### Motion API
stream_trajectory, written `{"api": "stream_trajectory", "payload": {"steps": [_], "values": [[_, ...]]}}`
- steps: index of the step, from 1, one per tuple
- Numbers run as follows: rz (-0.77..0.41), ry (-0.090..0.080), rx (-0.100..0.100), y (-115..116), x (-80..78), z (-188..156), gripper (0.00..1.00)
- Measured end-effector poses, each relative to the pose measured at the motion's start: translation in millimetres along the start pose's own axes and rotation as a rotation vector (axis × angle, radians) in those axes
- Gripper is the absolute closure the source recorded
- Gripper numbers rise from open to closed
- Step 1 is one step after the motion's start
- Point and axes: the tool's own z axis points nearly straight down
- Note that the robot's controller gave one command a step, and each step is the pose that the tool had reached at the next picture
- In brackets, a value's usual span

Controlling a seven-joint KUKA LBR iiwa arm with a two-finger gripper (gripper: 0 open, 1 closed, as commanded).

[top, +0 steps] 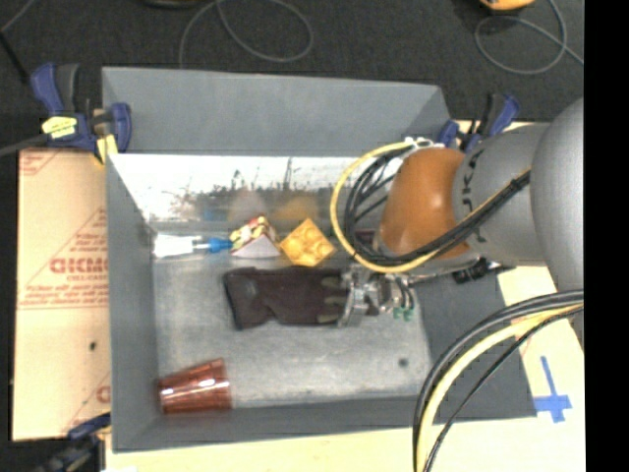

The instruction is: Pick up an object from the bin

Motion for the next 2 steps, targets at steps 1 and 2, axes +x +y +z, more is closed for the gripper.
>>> {"api": "stream_trajectory", "payload": {"steps": [1,2], "values": [[-0.001,0.000,0.000,0.0,0.0,0.0,1.00],[-0.002,-0.004,0.000,-1.6,-7.0,-120.4,1.00]]}}
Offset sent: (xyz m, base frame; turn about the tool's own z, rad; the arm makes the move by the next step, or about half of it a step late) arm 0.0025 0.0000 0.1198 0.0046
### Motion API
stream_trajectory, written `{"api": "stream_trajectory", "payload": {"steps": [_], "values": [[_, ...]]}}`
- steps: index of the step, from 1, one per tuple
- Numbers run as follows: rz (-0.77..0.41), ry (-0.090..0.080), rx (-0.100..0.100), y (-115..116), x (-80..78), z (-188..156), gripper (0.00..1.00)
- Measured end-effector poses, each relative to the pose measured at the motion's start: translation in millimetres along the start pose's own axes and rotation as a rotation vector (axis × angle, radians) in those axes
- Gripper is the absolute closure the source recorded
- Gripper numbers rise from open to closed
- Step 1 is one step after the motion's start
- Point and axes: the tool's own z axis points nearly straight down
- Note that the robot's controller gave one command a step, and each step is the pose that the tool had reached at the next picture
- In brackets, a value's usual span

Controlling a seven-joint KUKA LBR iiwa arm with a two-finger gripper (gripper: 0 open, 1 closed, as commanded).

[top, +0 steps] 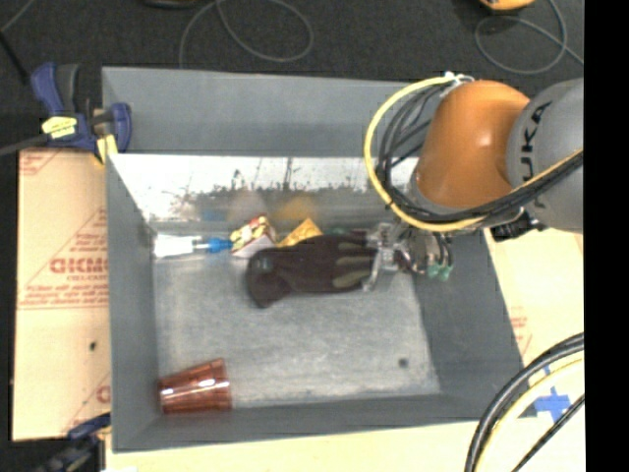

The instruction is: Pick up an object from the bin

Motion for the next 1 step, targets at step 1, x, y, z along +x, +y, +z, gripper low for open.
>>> {"api": "stream_trajectory", "payload": {"steps": [1], "values": [[-0.001,0.000,0.000,0.0,0.1,0.1,1.00]]}}
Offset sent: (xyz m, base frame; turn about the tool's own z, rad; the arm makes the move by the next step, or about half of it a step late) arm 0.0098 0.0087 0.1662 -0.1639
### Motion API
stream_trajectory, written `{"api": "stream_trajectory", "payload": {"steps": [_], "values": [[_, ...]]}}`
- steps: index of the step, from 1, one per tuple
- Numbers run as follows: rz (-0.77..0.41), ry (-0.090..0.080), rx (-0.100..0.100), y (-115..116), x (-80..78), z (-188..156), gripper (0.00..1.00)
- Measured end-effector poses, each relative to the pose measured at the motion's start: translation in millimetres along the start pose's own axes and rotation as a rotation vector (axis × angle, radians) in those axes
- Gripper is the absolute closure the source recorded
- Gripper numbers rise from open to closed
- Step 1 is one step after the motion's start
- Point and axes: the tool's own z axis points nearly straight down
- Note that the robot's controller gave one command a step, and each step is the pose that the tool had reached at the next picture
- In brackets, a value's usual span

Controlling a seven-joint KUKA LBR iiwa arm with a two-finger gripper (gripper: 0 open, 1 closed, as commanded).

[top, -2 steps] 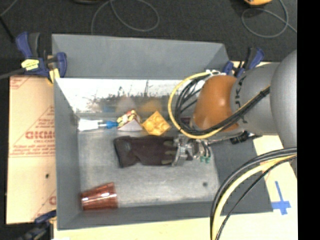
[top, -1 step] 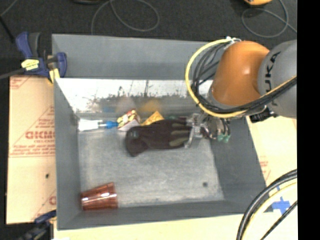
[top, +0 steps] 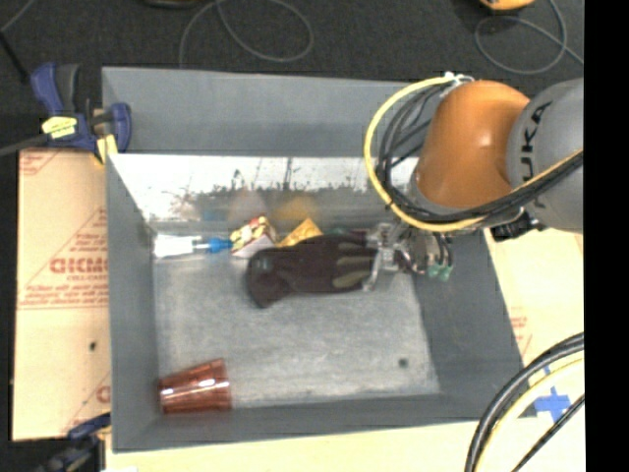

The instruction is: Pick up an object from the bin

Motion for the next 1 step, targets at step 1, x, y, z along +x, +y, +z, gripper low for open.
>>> {"api": "stream_trajectory", "payload": {"steps": [1], "values": [[-0.162,-0.013,0.001,7.9,-16.2,-171.2,1.00]]}}
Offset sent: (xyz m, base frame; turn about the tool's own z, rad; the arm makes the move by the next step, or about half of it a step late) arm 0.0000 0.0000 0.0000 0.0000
